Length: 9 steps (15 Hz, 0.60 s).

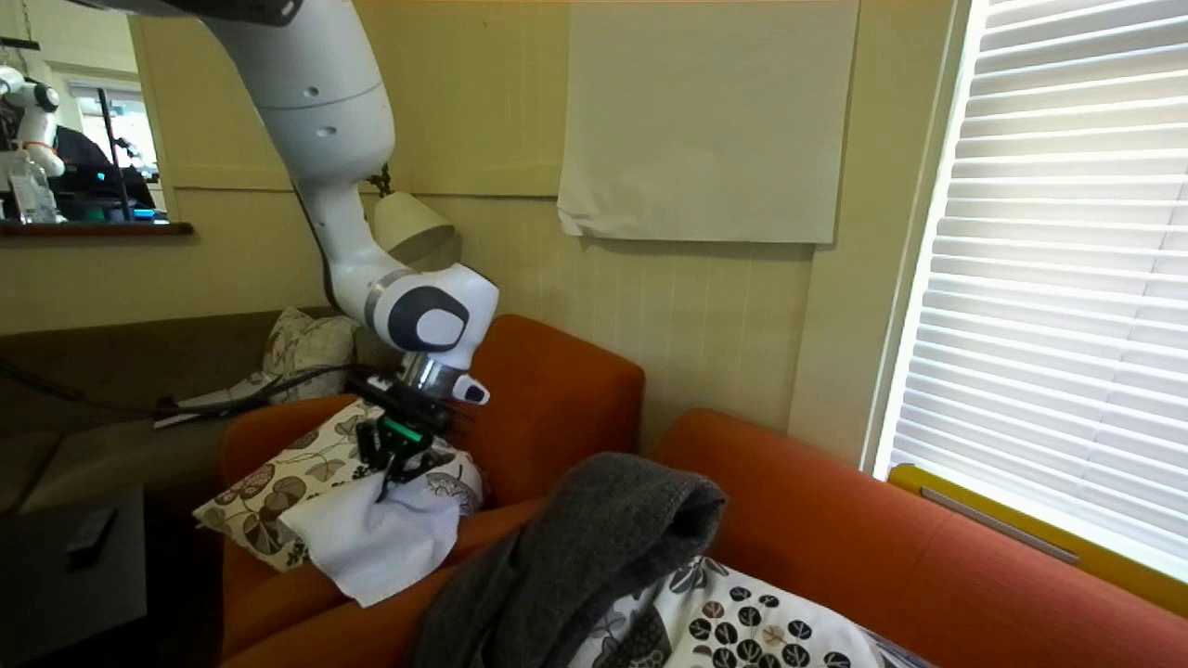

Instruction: Use the white towel to wipe the right armrest of the sofa on the left

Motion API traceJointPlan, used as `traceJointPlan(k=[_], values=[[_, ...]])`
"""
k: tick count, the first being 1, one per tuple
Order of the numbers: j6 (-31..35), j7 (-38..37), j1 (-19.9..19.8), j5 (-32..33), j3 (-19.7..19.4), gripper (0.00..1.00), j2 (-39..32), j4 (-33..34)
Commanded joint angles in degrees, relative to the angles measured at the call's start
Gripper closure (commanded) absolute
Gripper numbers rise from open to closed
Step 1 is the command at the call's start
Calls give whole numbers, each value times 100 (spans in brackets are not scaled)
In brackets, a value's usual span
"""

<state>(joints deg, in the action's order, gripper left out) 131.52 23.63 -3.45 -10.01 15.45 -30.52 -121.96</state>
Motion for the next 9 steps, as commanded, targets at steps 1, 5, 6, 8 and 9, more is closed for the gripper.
traceJointPlan(k=[1, 5, 6, 8, 9], values=[[168, -390, 61, -145, -274, 97, 781, -308], [48, -622, 136, -53, -517, 88, 769, -62], [63, -743, 149, -47, -594, 88, 840, -79], [70, -837, 159, -43, -647, 88, 886, -92], [83, -862, 167, -43, -648, 88, 886, -100]])
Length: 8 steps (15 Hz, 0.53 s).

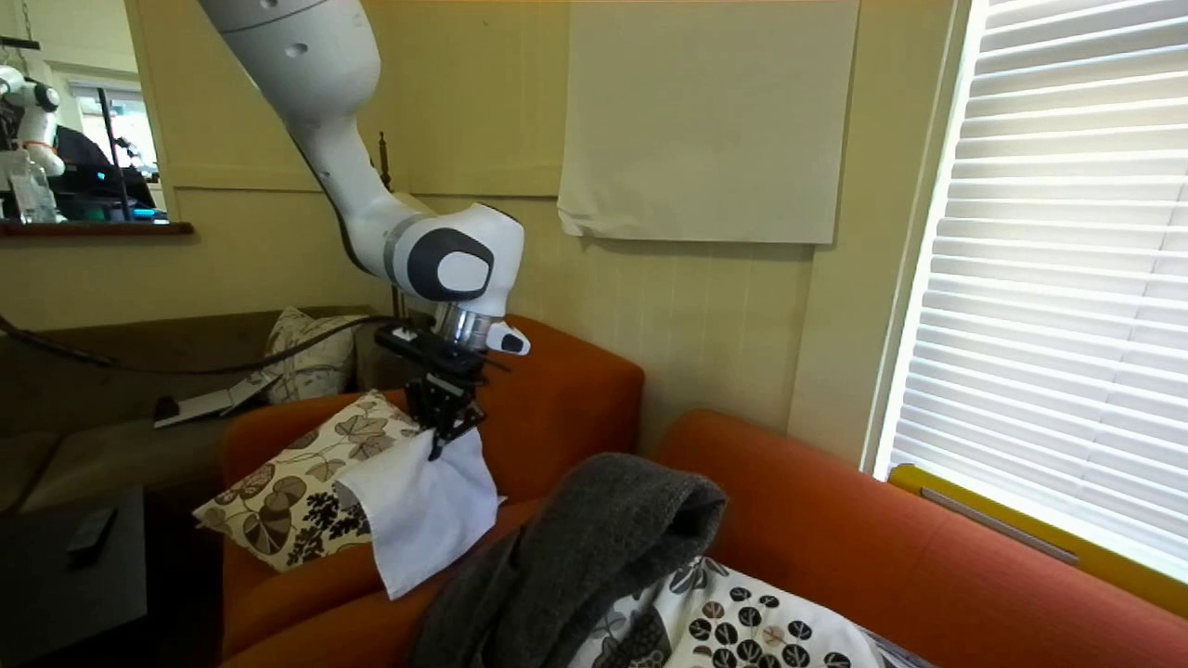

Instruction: Use the white towel to wipe the right armrest of the sofa on the left

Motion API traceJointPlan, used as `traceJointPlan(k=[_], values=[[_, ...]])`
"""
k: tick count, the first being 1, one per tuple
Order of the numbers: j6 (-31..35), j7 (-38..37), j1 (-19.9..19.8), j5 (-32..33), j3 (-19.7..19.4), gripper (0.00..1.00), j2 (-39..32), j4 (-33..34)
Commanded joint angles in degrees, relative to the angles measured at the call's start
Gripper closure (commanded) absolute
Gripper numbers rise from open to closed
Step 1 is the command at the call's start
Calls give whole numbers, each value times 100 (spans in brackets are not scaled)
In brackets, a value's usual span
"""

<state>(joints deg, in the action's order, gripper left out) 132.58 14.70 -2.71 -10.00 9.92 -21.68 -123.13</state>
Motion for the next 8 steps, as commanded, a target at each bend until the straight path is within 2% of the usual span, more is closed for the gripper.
traceJointPlan(k=[1, 4, 8], values=[[-14, 15, 103, -44, -93, 97, 2, 6], [-13, -4, 2, -175, -159, 97, -94, 284], [-150, -394, -168, -191, -545, 97, -208, 711]])
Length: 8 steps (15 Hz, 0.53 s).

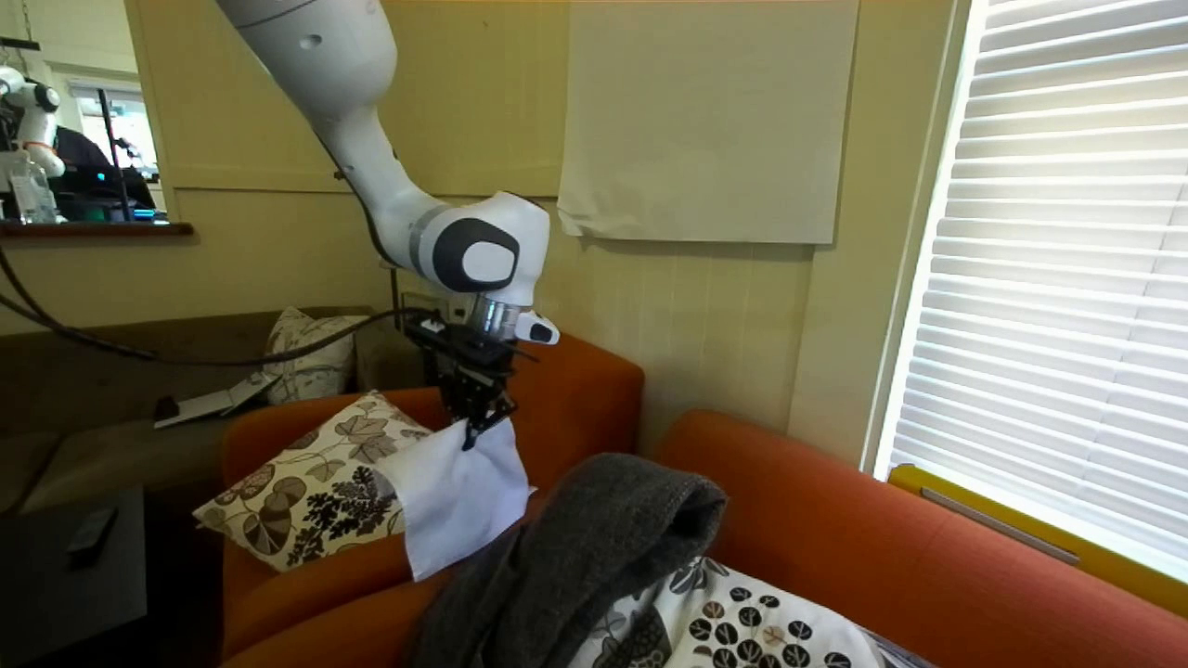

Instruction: Use the white towel to wipe the right armrest of the sofa on the left

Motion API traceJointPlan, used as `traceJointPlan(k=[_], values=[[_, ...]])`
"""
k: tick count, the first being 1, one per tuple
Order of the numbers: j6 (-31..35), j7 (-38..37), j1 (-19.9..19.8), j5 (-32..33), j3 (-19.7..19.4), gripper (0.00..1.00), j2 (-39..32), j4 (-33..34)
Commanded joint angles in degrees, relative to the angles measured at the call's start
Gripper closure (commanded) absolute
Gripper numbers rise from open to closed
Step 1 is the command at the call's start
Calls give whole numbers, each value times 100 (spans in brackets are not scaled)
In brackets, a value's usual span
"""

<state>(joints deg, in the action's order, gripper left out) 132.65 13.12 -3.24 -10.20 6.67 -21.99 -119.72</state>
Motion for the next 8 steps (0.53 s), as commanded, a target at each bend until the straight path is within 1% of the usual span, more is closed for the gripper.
traceJointPlan(k=[1, 5, 8], values=[[-103, -401, -163, -153, -354, 97, -241, 447], [34, -659, -498, -480, -637, 97, -338, 587], [131, -928, -670, -655, -838, 97, -293, 458]])
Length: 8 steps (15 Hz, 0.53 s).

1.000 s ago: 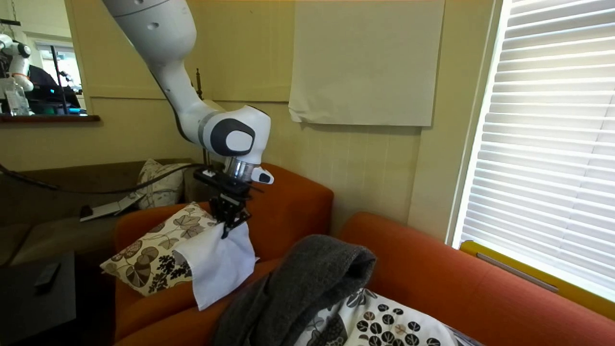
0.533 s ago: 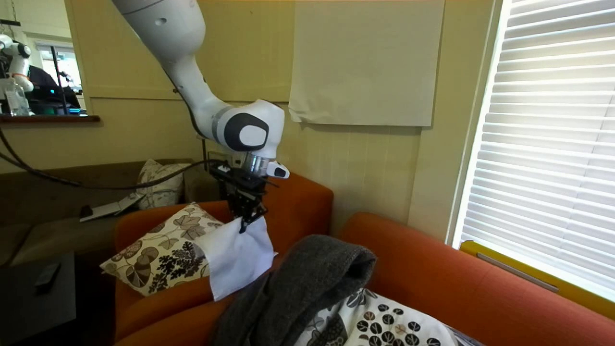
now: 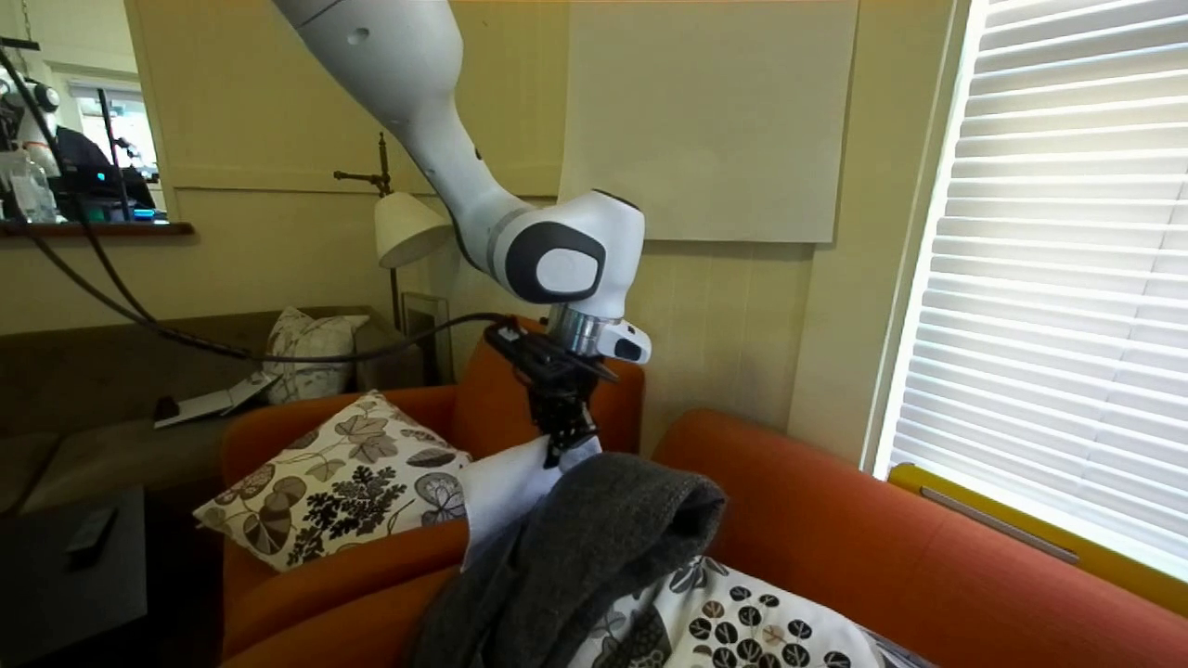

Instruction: Use the white towel to wipe the right armrest of the sofa on the left

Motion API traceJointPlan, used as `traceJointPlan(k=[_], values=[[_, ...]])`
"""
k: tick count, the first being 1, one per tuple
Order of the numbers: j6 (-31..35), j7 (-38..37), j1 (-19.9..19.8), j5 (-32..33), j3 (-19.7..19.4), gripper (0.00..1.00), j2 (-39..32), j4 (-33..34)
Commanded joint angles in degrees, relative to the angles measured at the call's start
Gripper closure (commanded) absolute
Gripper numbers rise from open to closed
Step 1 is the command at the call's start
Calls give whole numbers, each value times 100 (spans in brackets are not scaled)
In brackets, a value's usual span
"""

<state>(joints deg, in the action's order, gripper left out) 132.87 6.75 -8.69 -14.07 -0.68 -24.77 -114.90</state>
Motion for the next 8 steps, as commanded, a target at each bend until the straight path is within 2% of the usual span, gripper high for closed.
traceJointPlan(k=[1, 4, 8], values=[[169, -366, -167, -310, -157, 97, 46, -127], [286, -655, -167, -215, -327, 97, 259, -453], [196, -1352, 173, 719, -764, 97, 517, -965]])
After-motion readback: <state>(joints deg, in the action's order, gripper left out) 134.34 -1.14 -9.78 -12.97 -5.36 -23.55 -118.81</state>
